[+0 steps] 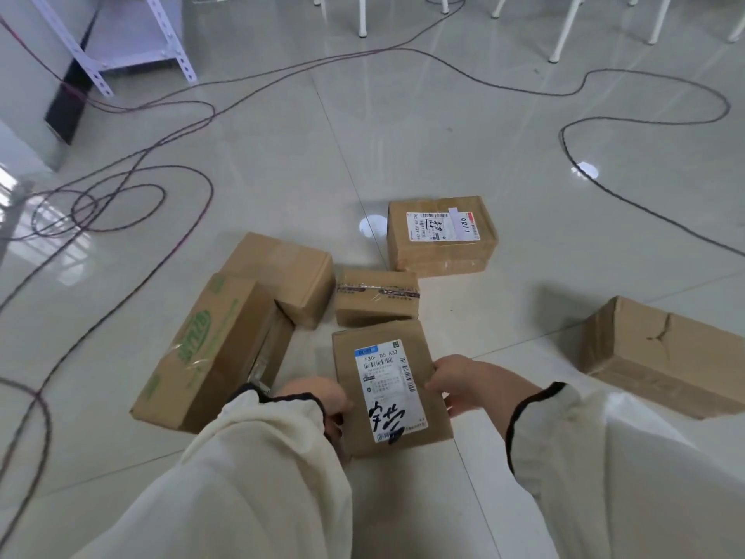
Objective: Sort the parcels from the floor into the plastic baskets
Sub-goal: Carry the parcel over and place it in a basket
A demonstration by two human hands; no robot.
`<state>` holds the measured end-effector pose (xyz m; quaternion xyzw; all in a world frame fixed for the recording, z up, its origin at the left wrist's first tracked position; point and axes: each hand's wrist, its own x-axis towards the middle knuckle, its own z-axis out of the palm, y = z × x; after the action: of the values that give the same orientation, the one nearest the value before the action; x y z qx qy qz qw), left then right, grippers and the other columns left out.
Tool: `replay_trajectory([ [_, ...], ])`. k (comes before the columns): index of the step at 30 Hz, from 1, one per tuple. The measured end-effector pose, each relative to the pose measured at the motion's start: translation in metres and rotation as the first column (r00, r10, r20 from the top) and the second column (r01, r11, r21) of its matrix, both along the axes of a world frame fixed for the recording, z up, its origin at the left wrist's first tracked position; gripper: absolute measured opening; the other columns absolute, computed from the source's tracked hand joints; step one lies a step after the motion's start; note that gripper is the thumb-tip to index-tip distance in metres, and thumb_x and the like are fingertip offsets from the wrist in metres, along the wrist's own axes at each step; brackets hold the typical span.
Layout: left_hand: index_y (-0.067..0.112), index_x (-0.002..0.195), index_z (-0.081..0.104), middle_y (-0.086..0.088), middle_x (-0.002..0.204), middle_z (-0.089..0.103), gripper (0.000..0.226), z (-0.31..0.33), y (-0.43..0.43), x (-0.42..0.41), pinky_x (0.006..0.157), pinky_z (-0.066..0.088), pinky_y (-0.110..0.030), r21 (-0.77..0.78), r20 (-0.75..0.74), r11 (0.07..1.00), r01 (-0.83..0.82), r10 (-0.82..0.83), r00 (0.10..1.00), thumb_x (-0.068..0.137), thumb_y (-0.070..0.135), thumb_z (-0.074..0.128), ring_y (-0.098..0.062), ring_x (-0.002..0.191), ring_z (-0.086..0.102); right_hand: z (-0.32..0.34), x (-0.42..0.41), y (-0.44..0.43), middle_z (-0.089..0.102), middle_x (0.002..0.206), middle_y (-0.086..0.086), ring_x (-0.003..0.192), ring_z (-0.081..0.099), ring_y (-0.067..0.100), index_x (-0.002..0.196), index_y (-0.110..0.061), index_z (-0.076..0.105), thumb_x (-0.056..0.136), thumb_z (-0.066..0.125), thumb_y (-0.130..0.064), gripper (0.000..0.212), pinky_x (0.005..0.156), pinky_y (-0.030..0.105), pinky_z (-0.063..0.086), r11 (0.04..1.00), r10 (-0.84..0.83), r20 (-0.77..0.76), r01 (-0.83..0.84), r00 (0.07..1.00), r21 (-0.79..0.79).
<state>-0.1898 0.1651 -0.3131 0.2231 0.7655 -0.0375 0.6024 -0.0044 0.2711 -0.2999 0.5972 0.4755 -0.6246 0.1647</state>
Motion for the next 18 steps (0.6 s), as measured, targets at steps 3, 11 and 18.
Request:
replay_trajectory([
  [3,0.008,0.119,0.06,-0.008,0.109,0.07,0.033,0.003,0.0,-0.001,0.086,0.054,-0.039,0.01,-0.03,0.998,0.064,-0.064,0.998,0.096,0.03,0.051,-0.025,0.097,0.069,-0.006,0.001,0.006,0.059,0.121,0.024,0.108,0.06,0.038,0.115,0.011,0.055,0.086,0.049,0.016,0.03,0.087,0.044,0.053,0.998,-0.051,-0.013,0.051,0.999,0.03],
  [11,0.006,0.118,0.061,-0.009,0.119,0.066,0.031,0.018,0.015,-0.004,0.076,0.049,-0.029,-0.025,-0.066,0.968,0.249,-0.25,0.966,0.095,0.025,0.054,-0.023,0.099,0.065,-0.006,0.014,0.025,0.066,0.112,0.012,0.092,0.067,0.024,0.086,-0.005,0.063,0.085,0.064,0.004,0.01,0.078,0.029,0.055,0.994,0.048,-0.034,-0.051,0.998,-0.093],
  [18,0.003,0.113,0.063,-0.015,0.111,0.067,0.028,0.013,0.0,0.025,0.085,0.05,-0.036,0.266,-0.175,0.955,-0.129,0.18,0.968,0.088,0.016,0.063,-0.029,0.103,0.064,-0.001,0.02,-0.027,0.069,0.104,0.008,0.091,0.065,0.023,0.12,-0.005,0.061,0.083,0.041,0.017,0.048,0.073,0.03,0.054,0.88,-0.452,-0.258,0.474,0.854,0.025],
])
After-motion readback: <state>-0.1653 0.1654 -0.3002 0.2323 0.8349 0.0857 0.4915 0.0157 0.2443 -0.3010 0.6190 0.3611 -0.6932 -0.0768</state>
